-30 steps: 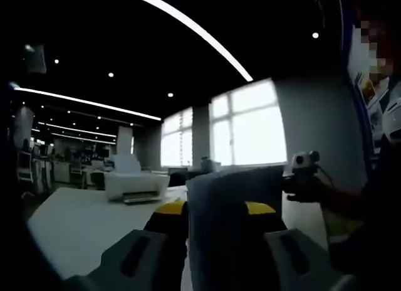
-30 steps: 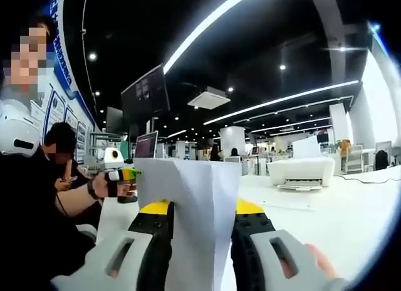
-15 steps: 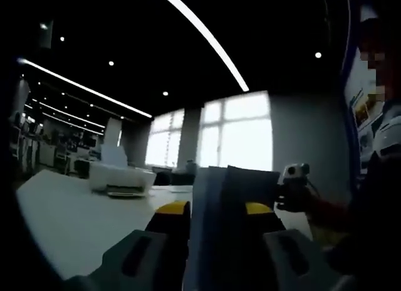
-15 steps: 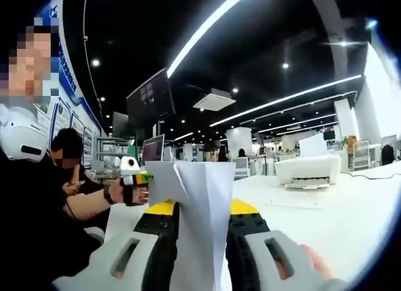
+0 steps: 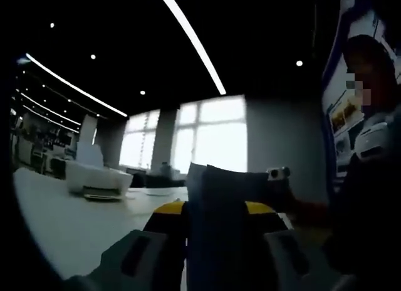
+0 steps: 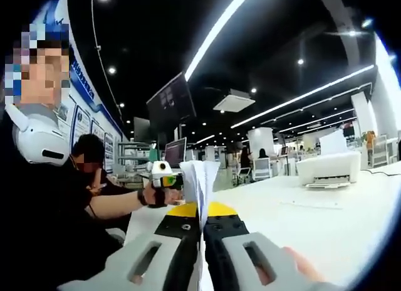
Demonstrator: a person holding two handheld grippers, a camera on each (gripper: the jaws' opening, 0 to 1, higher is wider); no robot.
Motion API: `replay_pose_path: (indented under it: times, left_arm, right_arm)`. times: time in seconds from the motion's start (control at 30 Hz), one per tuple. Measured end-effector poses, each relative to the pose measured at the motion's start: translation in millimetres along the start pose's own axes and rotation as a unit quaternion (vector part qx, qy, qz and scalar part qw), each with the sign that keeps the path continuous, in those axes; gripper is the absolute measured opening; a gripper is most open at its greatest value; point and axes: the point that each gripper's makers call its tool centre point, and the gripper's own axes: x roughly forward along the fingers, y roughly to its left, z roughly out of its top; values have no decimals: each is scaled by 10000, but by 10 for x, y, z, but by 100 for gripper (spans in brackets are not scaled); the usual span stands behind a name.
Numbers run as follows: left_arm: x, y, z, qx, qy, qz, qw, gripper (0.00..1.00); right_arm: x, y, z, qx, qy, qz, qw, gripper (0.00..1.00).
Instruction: Organize the stack of printing papers by aligning and flattening the scattered papers on the table
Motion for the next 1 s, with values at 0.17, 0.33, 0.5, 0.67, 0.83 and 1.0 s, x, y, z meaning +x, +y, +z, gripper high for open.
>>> replay_pose_path:
  times: [0.17,0.33,0.5,0.67,0.83,1.0]
  left_arm:
    - [23,111,-76,-33,37,120,9999,30]
    - [28,42,-115,13,97,-57,9999,29]
    - [22,24,-149,4,119,-163,9998,32]
    - [83,-57,-208,-11,160,-165,9997,32]
    - [100,-51,-202,-129,55,-213,9997,30]
    - [131,19,-213,0,12,-71,10000,42]
  right_arm:
    - [-6,36,-3,-155,18,215,9996,0]
    - [-25,119,21,-735,96,690,9949,0]
    - [-54,96,73,-805,102,1085,9908,0]
    - [-88,16,55,-705,47,1312,9888,0]
    - [-151,-28,67,-628,-59,1420,9879,0]
    - [-197,53,50,-543,-56,1726,9835,0]
